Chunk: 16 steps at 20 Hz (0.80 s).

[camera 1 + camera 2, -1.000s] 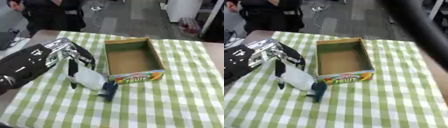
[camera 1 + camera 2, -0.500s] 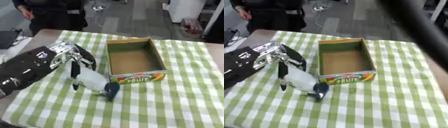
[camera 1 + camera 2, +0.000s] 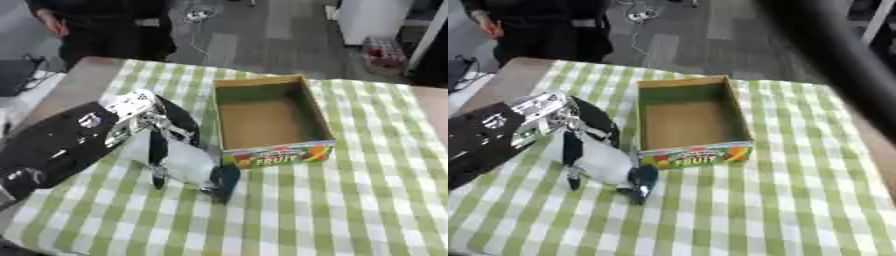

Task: Pick up objects on the table and place them in the box.

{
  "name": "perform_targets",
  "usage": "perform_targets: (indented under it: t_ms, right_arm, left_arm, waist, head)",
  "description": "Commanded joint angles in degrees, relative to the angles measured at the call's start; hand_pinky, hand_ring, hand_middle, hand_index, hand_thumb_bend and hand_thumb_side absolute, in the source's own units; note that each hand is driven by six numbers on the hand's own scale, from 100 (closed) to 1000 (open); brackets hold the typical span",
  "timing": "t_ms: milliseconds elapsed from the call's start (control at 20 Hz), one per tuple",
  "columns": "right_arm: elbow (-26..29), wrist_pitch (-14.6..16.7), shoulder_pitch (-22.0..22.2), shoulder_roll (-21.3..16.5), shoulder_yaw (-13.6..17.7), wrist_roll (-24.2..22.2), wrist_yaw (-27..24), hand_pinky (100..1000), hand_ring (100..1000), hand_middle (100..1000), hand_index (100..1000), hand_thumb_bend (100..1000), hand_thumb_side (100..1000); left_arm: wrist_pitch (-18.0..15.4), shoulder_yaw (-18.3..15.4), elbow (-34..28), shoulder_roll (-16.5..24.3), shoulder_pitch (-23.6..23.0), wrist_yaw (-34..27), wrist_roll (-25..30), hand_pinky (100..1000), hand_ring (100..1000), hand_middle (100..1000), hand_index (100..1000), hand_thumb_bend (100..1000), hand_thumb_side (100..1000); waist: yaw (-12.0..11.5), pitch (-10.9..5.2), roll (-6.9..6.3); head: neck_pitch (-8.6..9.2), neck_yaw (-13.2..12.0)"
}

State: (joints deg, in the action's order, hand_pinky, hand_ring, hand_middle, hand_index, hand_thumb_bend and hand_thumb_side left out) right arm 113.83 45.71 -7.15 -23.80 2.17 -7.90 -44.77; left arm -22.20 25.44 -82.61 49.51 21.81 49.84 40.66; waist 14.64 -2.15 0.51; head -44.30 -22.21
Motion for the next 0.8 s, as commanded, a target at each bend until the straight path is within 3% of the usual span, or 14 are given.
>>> perform_targets:
  t_ms: [50, 150, 200, 250, 300, 350, 400, 450, 500, 550, 600, 700, 800]
  right_arm:
    - [0.76, 0.16, -0.97, -0.93, 0.41, -0.03, 0.22, 394, 561, 602, 737, 550, 905]
    - [0.76, 0.16, -0.99, -0.94, 0.41, -0.02, 0.21, 395, 561, 602, 737, 550, 905]
    - [0.76, 0.15, -0.99, -0.95, 0.41, -0.02, 0.21, 394, 561, 602, 737, 550, 905]
    - [0.76, 0.14, -0.99, -0.95, 0.41, -0.02, 0.20, 394, 561, 602, 737, 550, 905]
    - [0.76, 0.14, -0.99, -0.96, 0.42, -0.01, 0.20, 394, 561, 602, 737, 550, 905]
    - [0.76, 0.14, -0.99, -0.96, 0.42, -0.01, 0.21, 394, 561, 602, 737, 550, 905]
    - [0.76, 0.14, -0.98, -0.96, 0.42, -0.02, 0.21, 394, 561, 602, 737, 549, 906]
    - [0.76, 0.14, -0.98, -0.95, 0.42, -0.01, 0.22, 394, 561, 602, 737, 549, 906]
    - [0.76, 0.13, -0.97, -0.94, 0.42, -0.01, 0.24, 394, 561, 601, 737, 549, 908]
    - [0.76, 0.12, -0.96, -0.94, 0.44, 0.01, 0.26, 394, 561, 601, 737, 549, 908]
    - [0.76, 0.11, -0.98, -0.93, 0.44, 0.03, 0.28, 394, 561, 601, 737, 548, 908]
    - [0.76, 0.11, -0.98, -0.93, 0.45, 0.07, 0.32, 394, 561, 601, 737, 548, 909]
    - [0.76, 0.10, -0.97, -0.94, 0.45, 0.11, 0.37, 394, 561, 601, 737, 548, 909]
  left_arm:
    - [-2.21, -0.44, -0.86, 0.59, 0.09, 1.80, 0.07, 679, 688, 773, 835, 924, 484]
    - [-2.01, -0.12, -0.95, 0.41, -0.14, 2.31, -0.87, 654, 665, 760, 822, 917, 479]
    - [-1.98, 0.04, -1.03, 0.36, -0.22, 2.44, -1.25, 606, 610, 721, 787, 890, 466]
    - [-2.05, 0.17, -1.14, 0.37, -0.30, 2.43, -1.67, 621, 623, 733, 796, 900, 469]
    - [-2.10, 0.25, -1.22, 0.40, -0.35, 2.40, -2.04, 510, 527, 659, 749, 848, 449]
    - [-2.19, 0.31, -1.34, 0.47, -0.41, 2.27, -2.49, 519, 535, 664, 752, 851, 450]
    - [-2.31, 0.32, -1.50, 0.51, -0.48, 1.99, -3.06, 370, 417, 561, 678, 739, 453]
    - [-2.44, 0.25, -1.73, 0.59, -0.60, 1.24, -4.14, 370, 417, 561, 678, 739, 453]
    - [-2.43, 0.09, -1.98, 0.66, -0.67, 0.32, -5.55, 101, 206, 393, 519, 142, 784]
    - [-2.21, -0.23, -2.40, 0.80, -0.75, -1.17, -7.92, 100, 122, 328, 468, 101, 825]
    - [-2.00, -0.31, -2.72, 1.07, -0.86, -2.20, -9.84, 100, 100, 227, 376, 100, 870]
    - [-1.81, -0.72, -4.04, 1.78, -0.98, -3.47, -12.98, 100, 100, 100, 286, 115, 822]
    - [-1.48, -1.10, -5.48, 2.54, -1.18, -3.99, -13.91, 100, 100, 100, 245, 116, 815]
  waist:
    - [-0.05, -0.30, 0.01]
    - [-0.04, -0.33, 0.01]
    - [-0.03, -0.33, 0.02]
    - [-0.04, -0.34, 0.02]
    - [-0.04, -0.34, 0.02]
    - [-0.06, -0.33, 0.01]
    - [-0.07, -0.32, 0.01]
    - [-0.08, -0.30, 0.01]
    - [-0.10, -0.29, 0.01]
    - [-0.13, -0.27, 0.01]
    - [-0.12, -0.26, 0.01]
    - [-0.15, -0.23, 0.00]
    - [-0.16, -0.23, -0.01]
  head:
    - [0.19, -0.54]
    - [0.19, -0.57]
    - [0.19, -0.55]
    - [0.19, -0.54]
    - [0.19, -0.52]
    - [0.19, -0.51]
    - [0.19, -0.50]
    - [0.19, -0.47]
    - [0.19, -0.44]
    - [0.19, -0.37]
    - [0.19, -0.32]
    - [0.19, -0.15]
    - [0.19, -0.03]
